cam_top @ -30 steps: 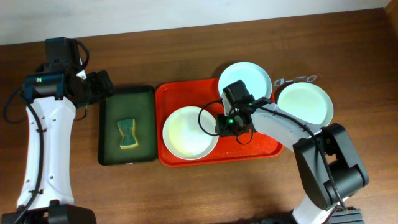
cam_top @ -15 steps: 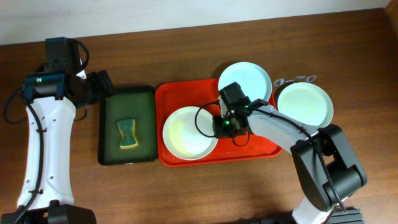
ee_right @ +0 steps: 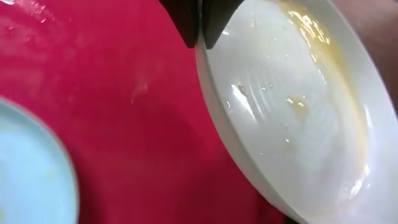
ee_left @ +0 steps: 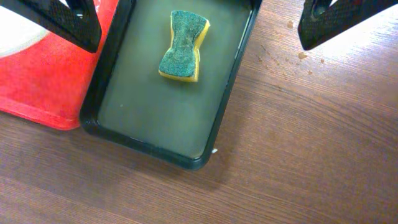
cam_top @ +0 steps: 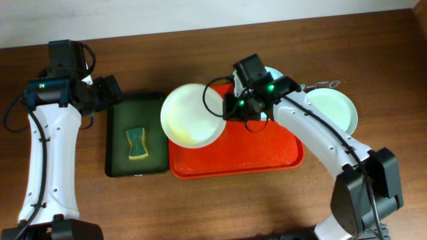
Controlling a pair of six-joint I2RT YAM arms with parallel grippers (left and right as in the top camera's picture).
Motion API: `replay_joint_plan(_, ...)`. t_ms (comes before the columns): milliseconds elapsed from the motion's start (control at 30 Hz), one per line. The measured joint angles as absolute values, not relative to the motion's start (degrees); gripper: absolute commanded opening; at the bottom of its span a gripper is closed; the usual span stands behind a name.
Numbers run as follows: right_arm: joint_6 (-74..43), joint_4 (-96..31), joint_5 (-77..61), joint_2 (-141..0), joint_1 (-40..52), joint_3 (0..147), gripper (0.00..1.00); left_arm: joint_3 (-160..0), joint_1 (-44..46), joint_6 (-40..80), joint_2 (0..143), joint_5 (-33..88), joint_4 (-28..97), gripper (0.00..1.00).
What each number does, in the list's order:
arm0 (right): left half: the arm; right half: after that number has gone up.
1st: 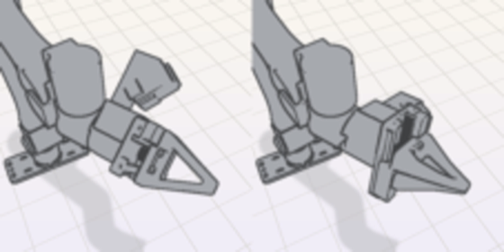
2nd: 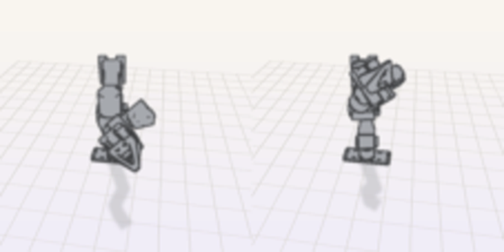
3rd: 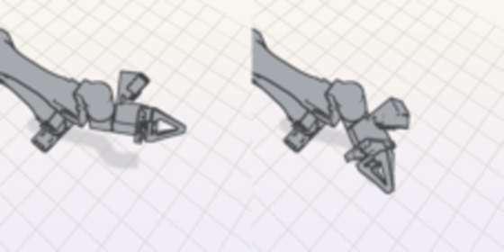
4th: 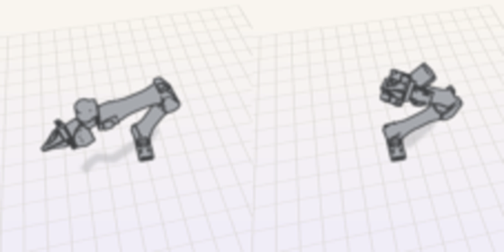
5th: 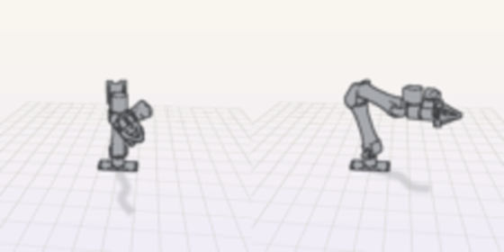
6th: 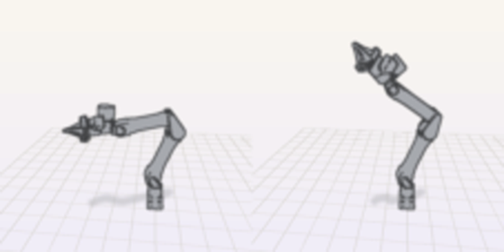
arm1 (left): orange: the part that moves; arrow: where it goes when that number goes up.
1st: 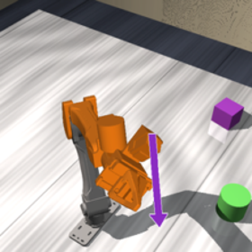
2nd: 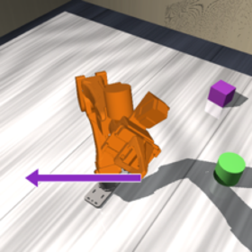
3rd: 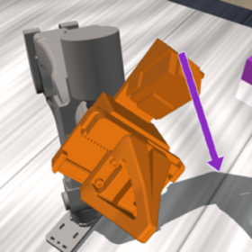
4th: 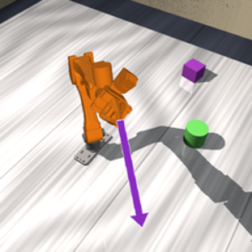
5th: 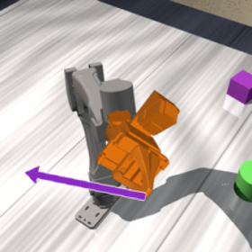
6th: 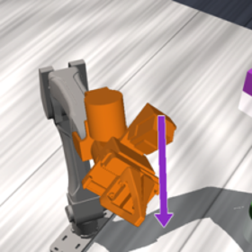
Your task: Clean dirty plates on tray and stack at the side
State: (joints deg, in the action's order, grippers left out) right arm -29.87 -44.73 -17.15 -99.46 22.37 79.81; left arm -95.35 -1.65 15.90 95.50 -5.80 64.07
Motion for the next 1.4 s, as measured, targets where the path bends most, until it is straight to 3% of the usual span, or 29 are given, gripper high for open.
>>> replay_joint_plan(167, -32.6, -37.1, -9.0, -99.4, 24.8, 80.4, 0.04, -95.4, -1.6, 15.9, 95.5, -5.8, 64.1, 0.99)
replay_joint_plan(433, -34.3, -20.9, 10.2, -105.4, 39.5, 80.8, 0.04, -95.4, -1.6, 15.9, 95.5, -5.8, 64.1, 0.99)
replay_joint_plan(567, -22.0, -11.3, 20.8, -105.4, 44.2, 80.8, 0.04, -95.4, -1.7, 15.9, 95.5, -5.8, 64.1, 0.99)
replay_joint_plan(867, 9.4, 4.8, 30.9, -105.5, 49.7, 80.8, 0.04, -95.4, -1.6, 15.9, 95.5, -5.8, 64.1, 0.99)
replay_joint_plan(1400, 15.0, 11.2, 34.3, -105.5, 49.7, 80.8, 0.04, -95.4, -1.6, 15.9, 95.5, -5.8, 64.1, 0.99)
